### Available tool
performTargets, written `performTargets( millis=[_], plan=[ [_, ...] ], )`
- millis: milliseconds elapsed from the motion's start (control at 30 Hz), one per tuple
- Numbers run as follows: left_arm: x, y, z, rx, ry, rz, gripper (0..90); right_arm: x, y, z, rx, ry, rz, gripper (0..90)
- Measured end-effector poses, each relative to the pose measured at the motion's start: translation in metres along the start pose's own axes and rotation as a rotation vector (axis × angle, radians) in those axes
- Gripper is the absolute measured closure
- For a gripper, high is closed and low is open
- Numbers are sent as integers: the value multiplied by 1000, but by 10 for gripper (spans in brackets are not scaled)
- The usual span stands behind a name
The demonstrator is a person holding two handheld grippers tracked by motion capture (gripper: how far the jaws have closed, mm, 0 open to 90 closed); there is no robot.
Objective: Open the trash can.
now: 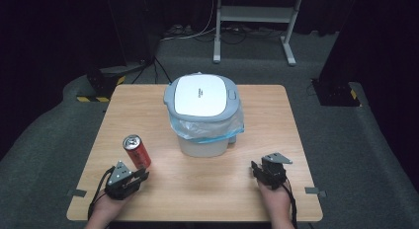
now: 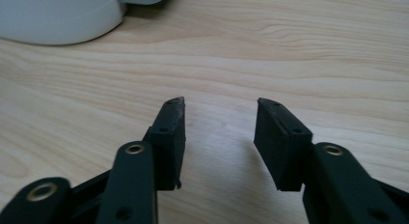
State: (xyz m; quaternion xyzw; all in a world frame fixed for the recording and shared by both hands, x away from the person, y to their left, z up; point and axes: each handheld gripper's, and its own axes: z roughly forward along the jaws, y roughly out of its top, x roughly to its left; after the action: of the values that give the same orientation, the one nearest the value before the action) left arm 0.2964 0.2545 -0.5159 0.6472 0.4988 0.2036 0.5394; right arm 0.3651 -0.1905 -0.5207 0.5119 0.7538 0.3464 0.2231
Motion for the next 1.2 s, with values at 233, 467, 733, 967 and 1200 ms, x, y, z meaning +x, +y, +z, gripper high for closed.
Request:
performTargets(
  millis=[233,467,733,967,1200],
  plan=[
    [-24,-2,12,-52,-6,-11,844,10,2,2,16,38,-20,622],
    [-58,-9,54,-32,-20,7,823,15,1,5,35,74,-69,631],
    [-68,0,106,-10,75,52,830,20,-1,6,19,86,-124,663],
    [-66,7,131,1,90,2,805,17,4,10,29,124,-110,775],
    [-69,6,136,6,116,-2,766,14,34,25,-36,33,-149,769]
  ],
)
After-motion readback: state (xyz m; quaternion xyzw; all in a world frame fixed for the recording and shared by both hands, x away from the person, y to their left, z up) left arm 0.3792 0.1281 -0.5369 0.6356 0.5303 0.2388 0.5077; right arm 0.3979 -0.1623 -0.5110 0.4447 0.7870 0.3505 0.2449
